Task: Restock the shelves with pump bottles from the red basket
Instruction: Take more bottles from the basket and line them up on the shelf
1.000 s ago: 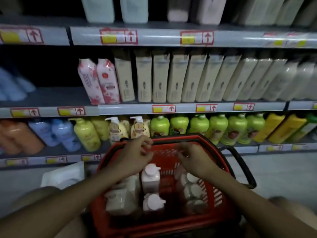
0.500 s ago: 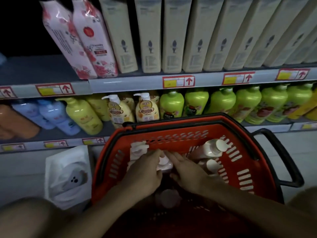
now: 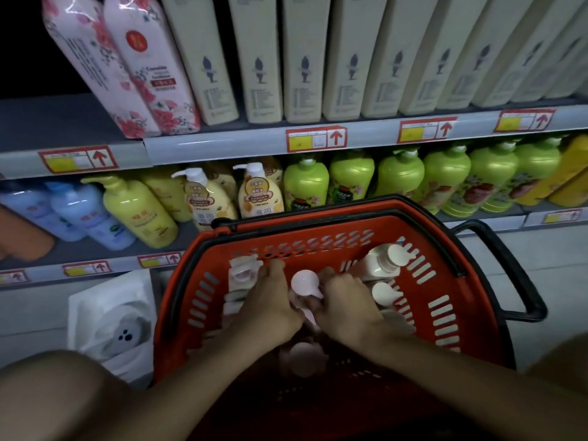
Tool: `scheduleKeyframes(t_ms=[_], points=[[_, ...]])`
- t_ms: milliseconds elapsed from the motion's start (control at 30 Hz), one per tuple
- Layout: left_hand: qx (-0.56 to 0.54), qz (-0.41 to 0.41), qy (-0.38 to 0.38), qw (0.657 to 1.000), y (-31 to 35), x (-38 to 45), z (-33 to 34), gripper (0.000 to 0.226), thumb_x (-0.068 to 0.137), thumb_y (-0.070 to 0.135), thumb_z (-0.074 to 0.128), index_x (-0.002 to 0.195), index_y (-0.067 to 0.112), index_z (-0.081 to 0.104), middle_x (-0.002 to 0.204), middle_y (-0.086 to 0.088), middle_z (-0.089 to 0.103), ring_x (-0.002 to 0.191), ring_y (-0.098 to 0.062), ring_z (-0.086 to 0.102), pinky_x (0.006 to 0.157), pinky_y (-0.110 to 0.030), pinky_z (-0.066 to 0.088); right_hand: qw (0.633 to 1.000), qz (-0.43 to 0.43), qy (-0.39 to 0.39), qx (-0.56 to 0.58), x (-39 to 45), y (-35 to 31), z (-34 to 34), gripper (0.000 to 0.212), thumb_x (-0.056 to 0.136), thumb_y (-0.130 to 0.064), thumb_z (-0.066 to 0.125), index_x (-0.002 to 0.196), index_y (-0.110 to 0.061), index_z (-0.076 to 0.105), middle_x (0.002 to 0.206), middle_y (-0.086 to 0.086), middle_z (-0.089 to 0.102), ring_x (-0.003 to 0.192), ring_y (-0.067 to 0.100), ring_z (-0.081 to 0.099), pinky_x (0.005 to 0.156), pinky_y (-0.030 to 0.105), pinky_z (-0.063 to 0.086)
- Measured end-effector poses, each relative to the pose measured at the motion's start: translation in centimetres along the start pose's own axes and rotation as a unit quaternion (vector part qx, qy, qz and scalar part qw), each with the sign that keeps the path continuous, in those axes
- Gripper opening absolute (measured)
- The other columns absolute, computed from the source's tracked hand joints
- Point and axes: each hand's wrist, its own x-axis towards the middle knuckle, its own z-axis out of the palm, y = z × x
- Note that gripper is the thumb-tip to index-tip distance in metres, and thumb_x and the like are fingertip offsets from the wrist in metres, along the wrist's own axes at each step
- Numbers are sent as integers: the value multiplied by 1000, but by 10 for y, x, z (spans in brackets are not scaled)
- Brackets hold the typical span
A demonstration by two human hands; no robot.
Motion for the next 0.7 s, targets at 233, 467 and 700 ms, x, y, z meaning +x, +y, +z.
scheduleKeyframes(t_ms=[233, 467, 700], points=[[-176, 26, 31, 984, -4, 1, 34, 56, 77, 3, 80, 114, 29, 47, 109, 18, 57, 118, -9, 58, 79, 0, 40, 995, -54, 76, 34, -23, -20, -44, 33, 95, -43, 53, 111, -14, 52, 97, 8, 71, 91, 34, 67, 78, 43, 51], [-415, 6, 94, 905, 36, -14, -2, 19, 93, 1, 60, 83, 17, 58, 72, 7, 62, 58, 5, 62, 51, -4, 44, 972, -156, 151, 92, -39, -45, -86, 35, 94, -51, 56, 105, -18, 61, 87, -1, 67, 83, 21, 65, 68, 38, 49], [-547, 77, -3, 834, 41, -9, -86, 69, 40, 10, 83, 108, 7, 70, 106, -17, 75, 95, -27, 74, 78, -37, 62, 959, -87, -41, 268, -14, 1, -139, 88, 72, -54, 79, 149, -38, 40, 134, -28, 54, 122, -21, 45, 101, 13, 44]])
